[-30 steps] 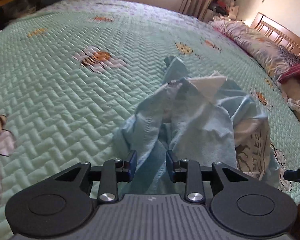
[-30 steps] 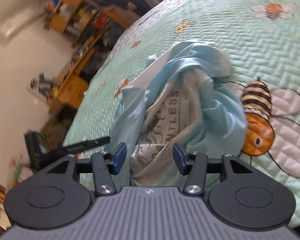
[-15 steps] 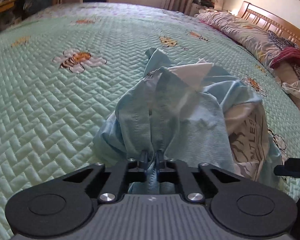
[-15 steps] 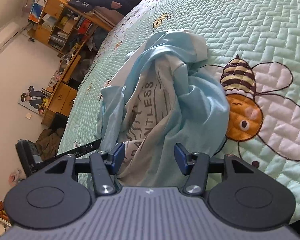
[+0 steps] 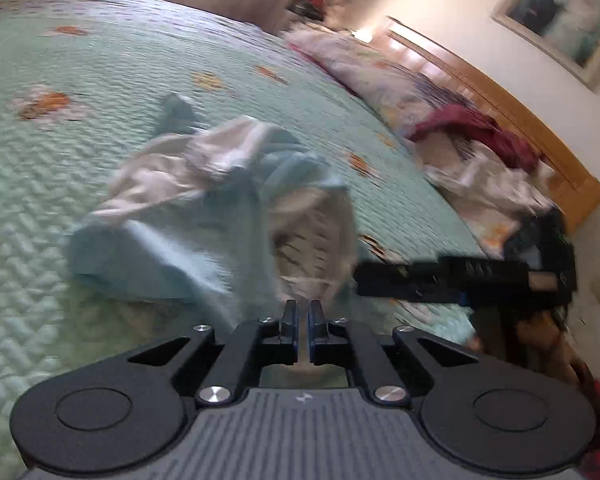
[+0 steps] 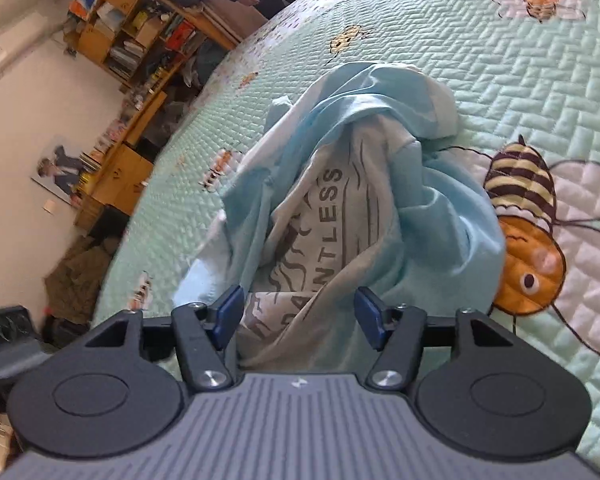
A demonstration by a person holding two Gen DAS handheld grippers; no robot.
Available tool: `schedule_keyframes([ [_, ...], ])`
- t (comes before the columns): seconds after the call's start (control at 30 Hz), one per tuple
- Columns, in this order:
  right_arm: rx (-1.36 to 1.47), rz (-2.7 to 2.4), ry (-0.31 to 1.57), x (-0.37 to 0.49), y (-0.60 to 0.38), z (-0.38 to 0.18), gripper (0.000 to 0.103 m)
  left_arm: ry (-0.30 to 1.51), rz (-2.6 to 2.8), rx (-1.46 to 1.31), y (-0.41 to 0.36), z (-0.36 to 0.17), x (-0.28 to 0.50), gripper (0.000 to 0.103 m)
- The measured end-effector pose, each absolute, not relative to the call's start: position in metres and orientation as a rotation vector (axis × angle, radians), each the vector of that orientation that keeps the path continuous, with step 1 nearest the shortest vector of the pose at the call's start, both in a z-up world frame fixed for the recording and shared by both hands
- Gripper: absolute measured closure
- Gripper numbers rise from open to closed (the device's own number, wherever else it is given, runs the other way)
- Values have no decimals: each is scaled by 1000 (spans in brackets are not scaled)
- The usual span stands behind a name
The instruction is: Fold clothes
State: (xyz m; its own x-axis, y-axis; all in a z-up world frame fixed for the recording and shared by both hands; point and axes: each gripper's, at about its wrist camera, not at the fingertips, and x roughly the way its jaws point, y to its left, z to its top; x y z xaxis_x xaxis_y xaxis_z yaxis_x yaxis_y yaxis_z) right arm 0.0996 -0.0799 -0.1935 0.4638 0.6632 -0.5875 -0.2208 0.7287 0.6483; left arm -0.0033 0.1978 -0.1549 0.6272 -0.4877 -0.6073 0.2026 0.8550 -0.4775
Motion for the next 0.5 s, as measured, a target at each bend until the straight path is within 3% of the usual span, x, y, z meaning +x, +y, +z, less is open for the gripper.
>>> schedule_keyframes([
  [0.07, 467, 595, 938, 94, -70, -192, 40, 795, -343, -404, 212, -154, -6, 98],
  [0.2, 375, 676, 990, 78, -51, -200, 39, 803, -258, -383, 236, -156, -16, 83],
  [0.3, 292, 730, 1020, 66, -31, -206, 39, 870, -247, -346, 240, -172, -24, 80],
  [0.5, 218, 780, 1008, 55, -4, -203, 32, 946, -261, -350, 235, -196, -24, 59],
])
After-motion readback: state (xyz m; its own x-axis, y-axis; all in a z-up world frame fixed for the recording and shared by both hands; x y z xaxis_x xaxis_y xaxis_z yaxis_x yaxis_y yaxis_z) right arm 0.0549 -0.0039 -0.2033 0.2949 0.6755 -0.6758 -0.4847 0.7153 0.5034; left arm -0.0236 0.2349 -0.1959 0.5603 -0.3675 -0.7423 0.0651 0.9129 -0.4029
